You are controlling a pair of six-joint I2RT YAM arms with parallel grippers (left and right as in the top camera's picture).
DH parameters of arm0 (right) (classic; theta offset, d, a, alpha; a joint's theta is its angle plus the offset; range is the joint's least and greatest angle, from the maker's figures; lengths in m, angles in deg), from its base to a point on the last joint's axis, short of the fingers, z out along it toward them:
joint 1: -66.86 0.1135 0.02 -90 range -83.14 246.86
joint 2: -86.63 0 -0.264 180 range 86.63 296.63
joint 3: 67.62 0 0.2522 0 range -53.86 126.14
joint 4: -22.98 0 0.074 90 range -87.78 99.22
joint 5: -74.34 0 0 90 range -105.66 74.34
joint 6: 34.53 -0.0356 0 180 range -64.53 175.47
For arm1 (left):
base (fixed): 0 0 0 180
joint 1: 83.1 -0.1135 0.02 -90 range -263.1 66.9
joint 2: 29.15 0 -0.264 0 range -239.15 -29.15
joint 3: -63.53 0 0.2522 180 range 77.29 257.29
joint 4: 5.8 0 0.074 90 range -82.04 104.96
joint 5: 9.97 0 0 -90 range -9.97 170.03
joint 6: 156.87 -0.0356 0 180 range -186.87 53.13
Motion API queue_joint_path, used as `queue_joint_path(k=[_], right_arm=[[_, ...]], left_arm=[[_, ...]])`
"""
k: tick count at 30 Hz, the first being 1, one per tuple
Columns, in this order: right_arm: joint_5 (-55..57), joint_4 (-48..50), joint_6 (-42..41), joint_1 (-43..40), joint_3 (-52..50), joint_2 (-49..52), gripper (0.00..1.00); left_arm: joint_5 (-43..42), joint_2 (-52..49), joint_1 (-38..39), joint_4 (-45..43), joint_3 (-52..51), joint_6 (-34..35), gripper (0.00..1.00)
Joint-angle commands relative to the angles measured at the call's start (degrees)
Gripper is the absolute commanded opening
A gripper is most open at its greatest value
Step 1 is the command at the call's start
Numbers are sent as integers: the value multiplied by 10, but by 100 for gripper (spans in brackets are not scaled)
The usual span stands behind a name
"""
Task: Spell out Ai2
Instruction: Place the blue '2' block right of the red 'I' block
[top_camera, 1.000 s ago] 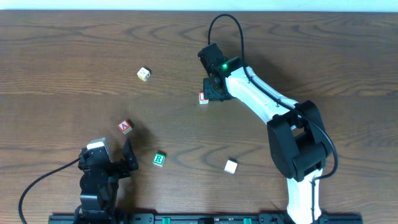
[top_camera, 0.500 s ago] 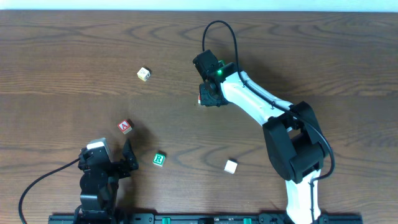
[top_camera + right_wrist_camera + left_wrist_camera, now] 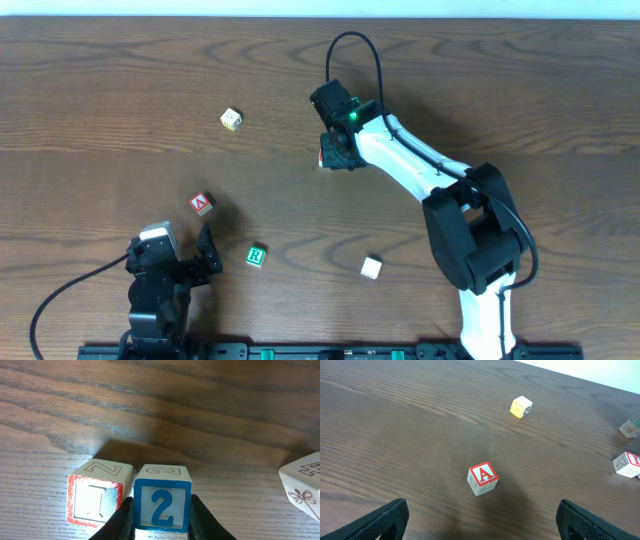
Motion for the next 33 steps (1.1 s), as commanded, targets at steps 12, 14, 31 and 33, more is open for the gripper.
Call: queue_joint_path(k=[12, 14, 31, 33], right_arm=[[24, 3, -13, 1, -4, -7, 38], [24, 3, -13, 1, -4, -7, 38], [44, 38, -10, -20, 1, -8, 54], [45, 40, 4, -26, 14, -9, 54]], left_arm=[[0, 3, -4, 0, -10, -12, 95], [0, 3, -4, 0, -10, -12, 95], [0, 3, -4, 0, -10, -12, 95], [0, 3, -4, 0, -10, -12, 95]])
